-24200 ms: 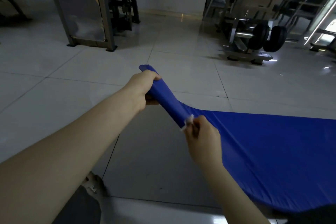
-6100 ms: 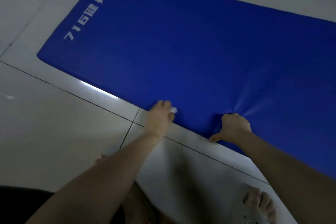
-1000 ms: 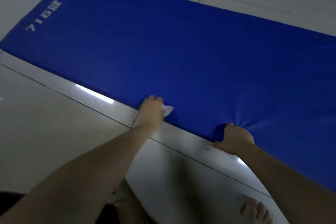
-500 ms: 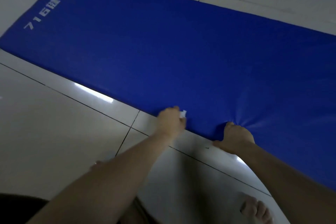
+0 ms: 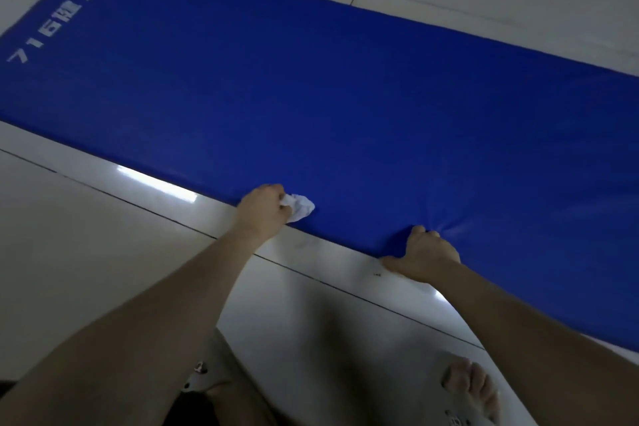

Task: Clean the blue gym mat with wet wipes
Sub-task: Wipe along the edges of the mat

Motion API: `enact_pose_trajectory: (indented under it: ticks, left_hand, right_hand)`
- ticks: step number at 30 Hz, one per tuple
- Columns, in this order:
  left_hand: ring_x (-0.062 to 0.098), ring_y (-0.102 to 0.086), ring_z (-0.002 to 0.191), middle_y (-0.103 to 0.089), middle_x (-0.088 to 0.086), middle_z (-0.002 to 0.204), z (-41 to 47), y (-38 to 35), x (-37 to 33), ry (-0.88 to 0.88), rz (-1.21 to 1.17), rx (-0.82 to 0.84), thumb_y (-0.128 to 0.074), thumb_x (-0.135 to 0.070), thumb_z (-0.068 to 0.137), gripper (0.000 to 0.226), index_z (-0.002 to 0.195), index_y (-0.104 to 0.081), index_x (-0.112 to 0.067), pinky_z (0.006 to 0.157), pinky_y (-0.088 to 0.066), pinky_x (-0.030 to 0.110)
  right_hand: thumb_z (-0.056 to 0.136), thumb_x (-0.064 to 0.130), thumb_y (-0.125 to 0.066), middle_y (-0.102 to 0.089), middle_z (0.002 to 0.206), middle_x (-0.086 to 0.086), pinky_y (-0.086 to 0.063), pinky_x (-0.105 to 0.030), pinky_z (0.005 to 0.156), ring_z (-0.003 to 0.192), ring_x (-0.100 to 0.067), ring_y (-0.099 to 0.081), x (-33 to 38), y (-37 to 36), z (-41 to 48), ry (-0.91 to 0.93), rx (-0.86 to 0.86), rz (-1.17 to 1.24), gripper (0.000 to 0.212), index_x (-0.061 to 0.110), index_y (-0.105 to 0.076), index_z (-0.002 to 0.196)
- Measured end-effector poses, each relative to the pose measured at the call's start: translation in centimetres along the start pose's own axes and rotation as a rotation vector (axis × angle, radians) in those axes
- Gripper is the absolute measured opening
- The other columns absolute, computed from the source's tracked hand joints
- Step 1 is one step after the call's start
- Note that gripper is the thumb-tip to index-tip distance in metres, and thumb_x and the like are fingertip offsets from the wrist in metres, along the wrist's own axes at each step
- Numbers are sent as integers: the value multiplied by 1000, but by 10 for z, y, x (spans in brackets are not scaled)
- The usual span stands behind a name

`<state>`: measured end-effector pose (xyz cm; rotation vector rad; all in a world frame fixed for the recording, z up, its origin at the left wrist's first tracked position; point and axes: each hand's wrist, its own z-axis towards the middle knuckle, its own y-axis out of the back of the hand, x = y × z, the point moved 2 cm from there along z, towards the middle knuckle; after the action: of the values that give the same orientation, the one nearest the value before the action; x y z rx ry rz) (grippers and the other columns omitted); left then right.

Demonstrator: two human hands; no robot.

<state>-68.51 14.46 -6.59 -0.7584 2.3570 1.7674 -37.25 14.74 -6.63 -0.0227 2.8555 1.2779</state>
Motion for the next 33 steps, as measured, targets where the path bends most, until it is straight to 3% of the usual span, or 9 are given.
enact_pose_trajectory:
  ticks: [3, 6, 11, 13, 18, 22, 26, 29, 33]
  left_hand:
    - [27, -66, 84, -68, 7, 86, -4, -21, -35, -39, -103, 123, -52, -29, 99, 26, 91, -65, -8, 76, -57, 43]
    - [24, -67, 78, -70, 6, 81, -14, -41, -67, -91, -215, 272, -57, -33, 91, 27, 90, -69, -8, 71, -57, 40]
    - [13, -59, 67, -66, -2, 69, -6, -33, -66, -14, -519, 552, -61, -31, 82, 20, 72, -66, -14, 64, -45, 30]
    - [13, -62, 72, -70, 0, 76, 7, -24, -55, -27, -455, 590, -59, -26, 88, 17, 81, -71, -16, 63, -49, 28]
    - [15, -64, 83, -64, -10, 87, 36, -3, -12, -145, -105, 364, -74, -23, 88, 13, 87, -64, -30, 78, -56, 38]
    - [16, -58, 76, -61, -4, 88, 46, -12, -10, -118, 14, 464, -85, -38, 75, 31, 87, -59, -26, 62, -43, 32]
    - [17, -60, 74, -64, -1, 85, 52, -5, -16, -65, 61, 533, -89, -48, 68, 42, 85, -60, -22, 61, -44, 32]
    - [16, -59, 74, -65, 1, 87, 51, 1, -18, -3, -55, 583, -92, -47, 65, 47, 89, -63, -19, 65, -50, 34]
    - [15, -57, 73, -64, -2, 86, 50, -8, -30, -46, 94, 547, -89, -55, 62, 53, 87, -57, -21, 60, -43, 30]
  right_hand:
    - [94, 64, -50, -52, 124, -9, -51, -37, 73, 99, -27, -61, 10, 0, -15, 101, -196, 90, 61, 12, -43, 124]
    - [98, 42, -58, -51, 119, -6, -50, -38, 71, 95, -30, -62, 43, -4, -27, 271, -296, 304, 38, 15, -46, 122]
    - [97, 33, -60, -48, 120, -7, -53, -43, 73, 91, -30, -61, 93, -18, -31, 343, -321, 414, 46, 15, -48, 138]
    - [98, 36, -59, -49, 115, -6, -49, -38, 66, 88, -27, -60, 106, -24, -26, 335, -375, 387, 42, 16, -50, 134]
    - [96, 26, -57, -54, 108, -5, -39, -34, 59, 86, -24, -59, 133, -24, -6, 324, -445, 291, 19, 16, -55, 111]
    - [91, 20, -61, -58, 102, -5, -38, -34, 54, 82, -25, -61, 134, -29, -4, 349, -457, 306, 15, 14, -61, 105]
    - [84, 14, -72, -63, 91, -5, -40, -30, 56, 72, -29, -64, 99, -34, -26, 159, -554, 523, 14, 17, -70, 97]
    - [95, 18, -61, -61, 105, -7, -48, -36, 69, 84, -29, -64, 33, -58, -43, -116, -532, 646, 13, 17, -66, 107]
    - [101, 35, -51, -58, 108, -10, -47, -39, 71, 84, -25, -57, -21, -92, -59, -434, -582, 817, 21, 14, -56, 102]
